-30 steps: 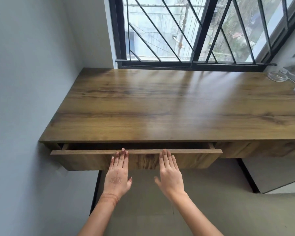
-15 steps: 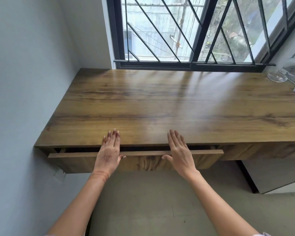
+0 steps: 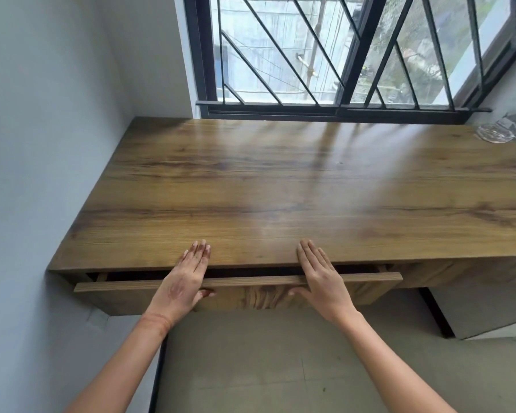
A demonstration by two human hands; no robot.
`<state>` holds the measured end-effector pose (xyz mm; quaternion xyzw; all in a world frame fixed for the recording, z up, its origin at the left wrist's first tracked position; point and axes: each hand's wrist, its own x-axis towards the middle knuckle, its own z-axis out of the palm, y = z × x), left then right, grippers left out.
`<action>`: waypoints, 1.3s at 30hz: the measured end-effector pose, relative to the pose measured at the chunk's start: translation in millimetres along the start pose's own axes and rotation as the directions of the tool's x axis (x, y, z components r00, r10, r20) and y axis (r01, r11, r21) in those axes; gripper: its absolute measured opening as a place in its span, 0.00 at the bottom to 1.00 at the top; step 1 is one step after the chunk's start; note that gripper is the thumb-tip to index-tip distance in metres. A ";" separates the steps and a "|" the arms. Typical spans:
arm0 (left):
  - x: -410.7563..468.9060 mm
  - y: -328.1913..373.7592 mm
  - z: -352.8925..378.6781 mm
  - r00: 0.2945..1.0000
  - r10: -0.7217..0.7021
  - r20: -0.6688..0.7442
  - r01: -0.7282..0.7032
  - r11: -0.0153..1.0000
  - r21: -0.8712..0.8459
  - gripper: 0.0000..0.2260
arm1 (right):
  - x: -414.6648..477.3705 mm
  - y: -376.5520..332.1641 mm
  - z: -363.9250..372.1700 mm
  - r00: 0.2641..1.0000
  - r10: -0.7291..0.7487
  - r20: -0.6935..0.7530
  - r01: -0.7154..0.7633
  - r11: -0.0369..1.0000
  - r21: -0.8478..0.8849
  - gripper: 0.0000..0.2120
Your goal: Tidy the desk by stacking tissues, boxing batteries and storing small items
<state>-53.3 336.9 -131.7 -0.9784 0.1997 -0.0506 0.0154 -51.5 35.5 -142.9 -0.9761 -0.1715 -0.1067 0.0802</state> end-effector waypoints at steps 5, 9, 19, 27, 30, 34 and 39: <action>-3.2 3.2 4.3 0.995 -0.050 -0.085 0.052 0.998 0.021 0.43 | -1.1 2.2 9.6 0.994 -0.007 -0.105 0.006 1.000 -0.007 0.44; 1.8 9.1 13.4 0.965 -0.103 -0.242 0.105 0.994 -0.006 0.35 | 4.5 -2.1 22.2 0.961 0.054 -0.273 -0.050 0.999 0.021 0.31; 13.3 4.2 33.4 0.901 -0.123 -0.416 0.137 0.991 0.003 0.26 | 15.4 -3.8 37.6 0.886 0.054 -0.460 -0.060 0.998 0.004 0.24; 12.1 18.6 23.0 0.908 -0.266 -0.325 0.253 0.964 -0.082 0.32 | 16.8 -10.2 32.5 0.914 0.115 -0.389 -0.134 0.991 -0.022 0.30; 13.9 32.0 15.2 0.923 -0.308 -0.232 0.294 0.951 -0.094 0.42 | 16.2 -12.7 27.4 0.936 0.100 -0.337 -0.118 0.992 -0.034 0.31; 22.3 53.4 6.3 0.945 -0.290 -0.151 0.291 0.957 -0.020 0.53 | 11.0 -12.0 18.1 0.961 0.093 -0.261 -0.100 0.995 -0.015 0.36; 37.6 98.9 -3.0 0.951 -0.252 -0.178 0.253 0.967 -0.020 0.51 | -3.2 5.2 5.9 0.949 0.099 -0.301 -0.086 0.995 0.057 0.33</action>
